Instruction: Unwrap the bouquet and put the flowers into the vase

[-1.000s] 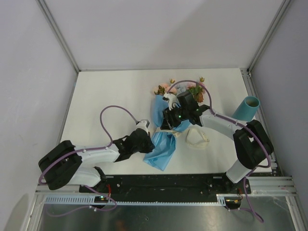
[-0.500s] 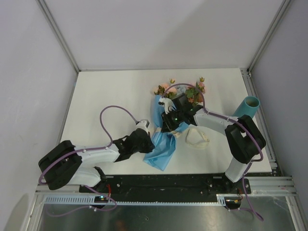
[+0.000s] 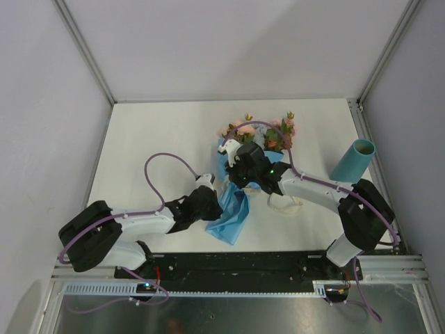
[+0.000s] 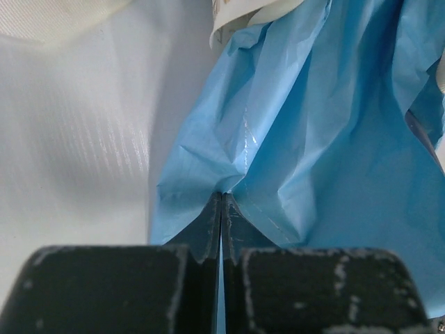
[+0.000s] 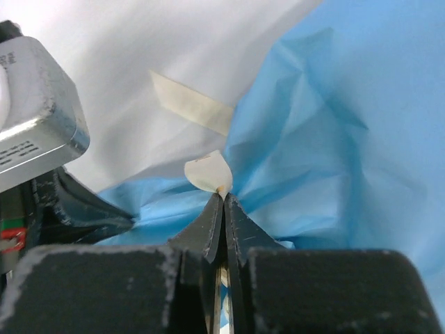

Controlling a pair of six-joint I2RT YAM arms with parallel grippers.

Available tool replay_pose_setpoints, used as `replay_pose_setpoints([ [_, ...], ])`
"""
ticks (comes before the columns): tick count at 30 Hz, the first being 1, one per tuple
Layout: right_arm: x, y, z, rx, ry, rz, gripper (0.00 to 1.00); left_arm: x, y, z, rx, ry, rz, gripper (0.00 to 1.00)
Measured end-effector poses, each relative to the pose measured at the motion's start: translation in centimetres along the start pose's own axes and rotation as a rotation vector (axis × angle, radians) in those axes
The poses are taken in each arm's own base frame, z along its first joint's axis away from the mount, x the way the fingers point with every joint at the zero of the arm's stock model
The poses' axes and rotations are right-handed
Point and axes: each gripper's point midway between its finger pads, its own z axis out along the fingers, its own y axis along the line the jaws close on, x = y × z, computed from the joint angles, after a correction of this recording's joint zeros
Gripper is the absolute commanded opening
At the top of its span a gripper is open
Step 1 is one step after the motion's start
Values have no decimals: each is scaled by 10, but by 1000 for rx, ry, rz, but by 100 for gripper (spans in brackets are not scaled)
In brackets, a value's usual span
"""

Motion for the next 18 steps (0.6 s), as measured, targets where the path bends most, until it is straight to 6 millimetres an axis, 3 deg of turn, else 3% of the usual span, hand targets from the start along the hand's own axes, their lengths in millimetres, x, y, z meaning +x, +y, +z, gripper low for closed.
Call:
replay_pose_setpoints([
  [3, 2, -3, 4, 96, -19, -70, 10, 1, 0, 1, -6, 0, 2, 0],
  [7, -7, -21, 0, 245, -67, -132, 16, 1, 0, 1, -6, -1, 4, 0],
  [12, -25, -41, -17, 381, -168, -185, 3, 2, 0, 0, -8, 0, 0, 0],
  [18, -16, -51, -29, 447, -185, -246, 0, 5, -1, 0, -10, 2, 6, 0],
])
